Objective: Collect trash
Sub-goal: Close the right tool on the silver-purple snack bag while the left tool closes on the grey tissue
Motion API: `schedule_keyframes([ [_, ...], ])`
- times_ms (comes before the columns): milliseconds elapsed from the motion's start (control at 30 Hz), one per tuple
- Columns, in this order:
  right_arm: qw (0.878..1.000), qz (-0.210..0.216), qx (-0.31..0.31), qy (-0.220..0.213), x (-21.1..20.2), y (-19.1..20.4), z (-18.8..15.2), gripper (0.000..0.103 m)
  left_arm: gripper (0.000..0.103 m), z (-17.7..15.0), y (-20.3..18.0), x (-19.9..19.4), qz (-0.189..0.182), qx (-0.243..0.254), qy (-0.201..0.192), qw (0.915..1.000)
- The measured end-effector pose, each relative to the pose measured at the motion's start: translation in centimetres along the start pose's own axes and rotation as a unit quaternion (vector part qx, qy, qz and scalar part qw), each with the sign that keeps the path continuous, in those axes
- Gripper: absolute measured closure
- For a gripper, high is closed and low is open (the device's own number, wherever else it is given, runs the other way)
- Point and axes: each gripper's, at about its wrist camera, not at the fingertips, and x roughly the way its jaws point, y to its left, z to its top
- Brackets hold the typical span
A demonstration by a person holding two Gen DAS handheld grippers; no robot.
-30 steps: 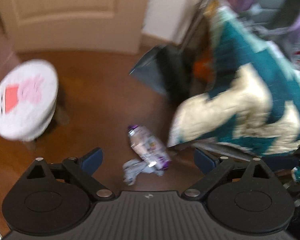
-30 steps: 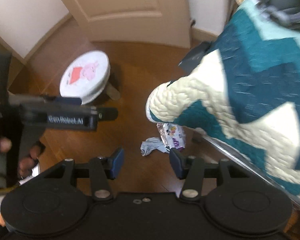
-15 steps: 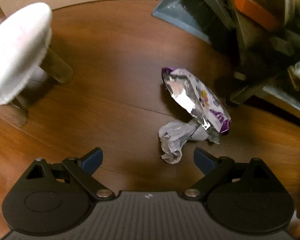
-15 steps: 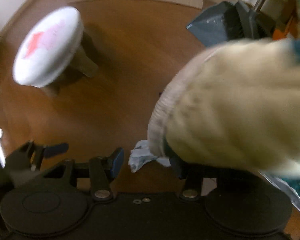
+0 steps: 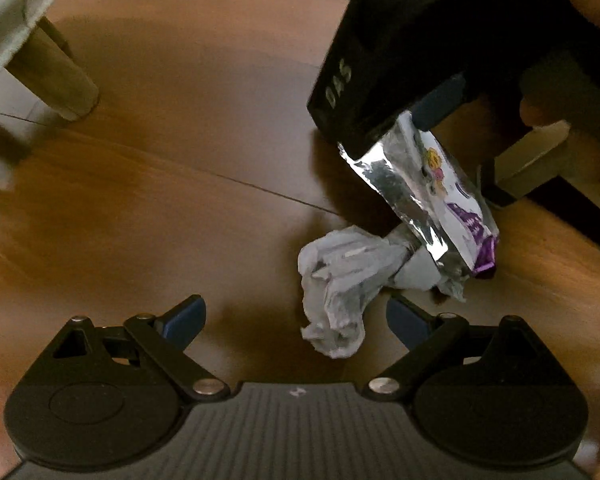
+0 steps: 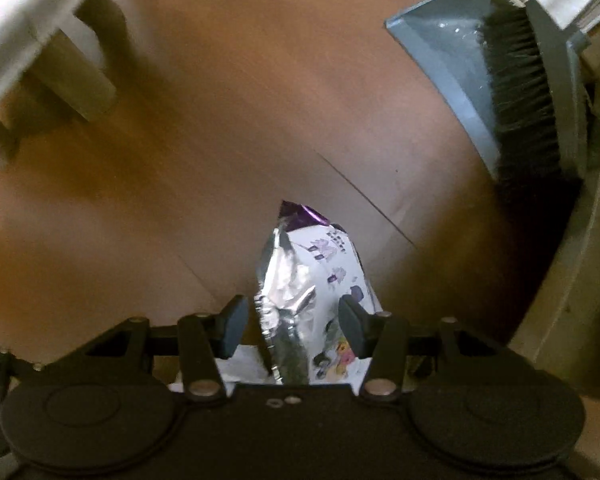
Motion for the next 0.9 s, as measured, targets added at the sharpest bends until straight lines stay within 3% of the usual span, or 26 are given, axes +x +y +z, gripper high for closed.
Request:
schedule_keyframes([
  [167,1.000,-0.013,-0.015,0.022,1.9,-0.4,0.6,0.052,0.007,0.2,0.0,1.6,-0.010,-0.005,0.008,0.9999],
  [267,0.999,-0.015,-0.016,0.032,2.7,-0.8,1.0,0.051,0.015,0.2,-0.5,2.5,-0.019,0.006,0.018,0.9996],
  [333,0.999,-0.021,-0.024,0.038,3.1,-1.1,1.2,0.051,0.029,0.3,-1.0,3.0,-0.021,0.014,0.022,0.9994],
  [433,0.997,-0.041,-0.037,0.051,3.9,-1.4,1.5,0.051,0.037,0.4,-1.3,3.4,-0.026,0.016,0.022,0.9993],
  [567,0.996,-0.031,-0.027,0.073,4.5,-2.2,1.7,0.056,0.046,0.6,-1.4,3.3,-0.021,0.022,0.012,0.9995],
  [633,0.997,-0.028,-0.035,0.069,4.4,-2.3,1.6,0.057,0.066,0.5,-1.3,3.1,-0.019,0.020,0.008,0.9996],
  [667,0.997,-0.024,-0.039,0.069,4.3,-2.3,1.5,0.060,0.069,0.5,-1.2,3.0,-0.019,0.017,0.008,0.9996],
  [700,0.996,-0.020,-0.043,0.069,4.3,-2.4,1.3,0.079,0.073,0.5,-1.0,2.9,-0.019,0.013,0.009,0.9997],
  [767,0.996,-0.009,-0.043,0.073,4.2,-2.7,1.3,0.101,0.078,0.5,-0.8,2.9,-0.020,0.006,0.010,0.9997],
  [900,0.997,0.003,-0.044,0.067,3.4,-2.8,1.0,0.102,0.086,0.4,-0.2,2.7,-0.020,-0.011,0.015,0.9996],
])
